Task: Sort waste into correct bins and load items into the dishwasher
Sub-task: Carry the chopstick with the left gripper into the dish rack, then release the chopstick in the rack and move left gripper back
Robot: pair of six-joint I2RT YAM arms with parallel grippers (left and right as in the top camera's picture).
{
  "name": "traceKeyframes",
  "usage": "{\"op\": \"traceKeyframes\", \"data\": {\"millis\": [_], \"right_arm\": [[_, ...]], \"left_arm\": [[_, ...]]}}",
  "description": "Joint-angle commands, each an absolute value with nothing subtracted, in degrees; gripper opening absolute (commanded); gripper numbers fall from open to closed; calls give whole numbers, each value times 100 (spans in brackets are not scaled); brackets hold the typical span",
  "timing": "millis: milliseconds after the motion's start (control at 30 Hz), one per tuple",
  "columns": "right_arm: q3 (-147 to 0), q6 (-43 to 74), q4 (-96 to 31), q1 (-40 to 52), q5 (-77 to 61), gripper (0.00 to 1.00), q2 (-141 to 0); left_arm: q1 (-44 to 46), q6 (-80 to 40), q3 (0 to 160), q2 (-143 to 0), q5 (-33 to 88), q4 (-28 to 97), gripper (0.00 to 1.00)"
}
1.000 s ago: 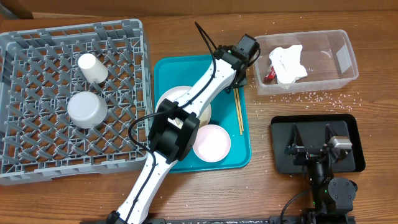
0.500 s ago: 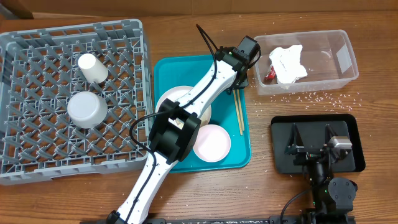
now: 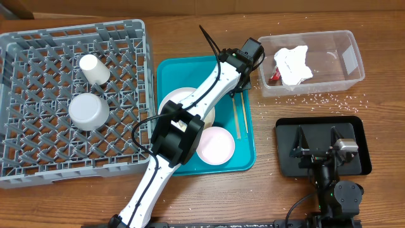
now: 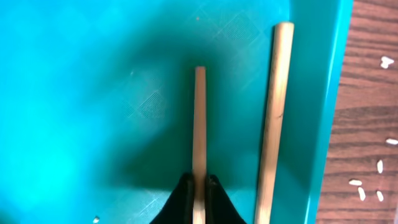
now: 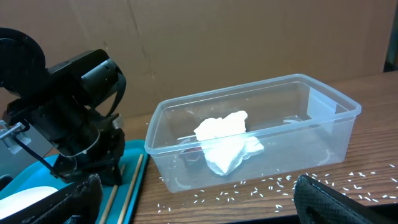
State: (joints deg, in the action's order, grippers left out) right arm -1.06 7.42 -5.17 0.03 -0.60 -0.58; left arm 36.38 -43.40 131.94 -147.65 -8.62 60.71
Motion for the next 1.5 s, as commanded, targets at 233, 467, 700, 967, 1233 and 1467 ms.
{"op": "traceKeyframes", "data": {"millis": [233, 467, 700, 967, 1233, 1467], "right_arm": [[-47, 707, -484, -8, -5, 100, -16], [-47, 707, -484, -8, -5, 100, -16], [-47, 707, -484, -8, -5, 100, -16], [-47, 707, -484, -8, -5, 100, -16], [-47, 707, -484, -8, -5, 100, -16], [-47, 707, -484, -8, -5, 100, -16]], "left_arm": [[3590, -4023, 13614, -14709, -945, 6646, 4], [3328, -3483, 15026, -14709, -965, 7653, 4], [2668, -2799, 16490, -14709, -1544, 8687, 4], [1684, -2224, 17154, -14709, -2248, 9400, 4], [845, -2064, 17058, -14737, -2246, 9212, 4], [436, -1358, 16667, -14750, -1804, 8757, 4]]}}
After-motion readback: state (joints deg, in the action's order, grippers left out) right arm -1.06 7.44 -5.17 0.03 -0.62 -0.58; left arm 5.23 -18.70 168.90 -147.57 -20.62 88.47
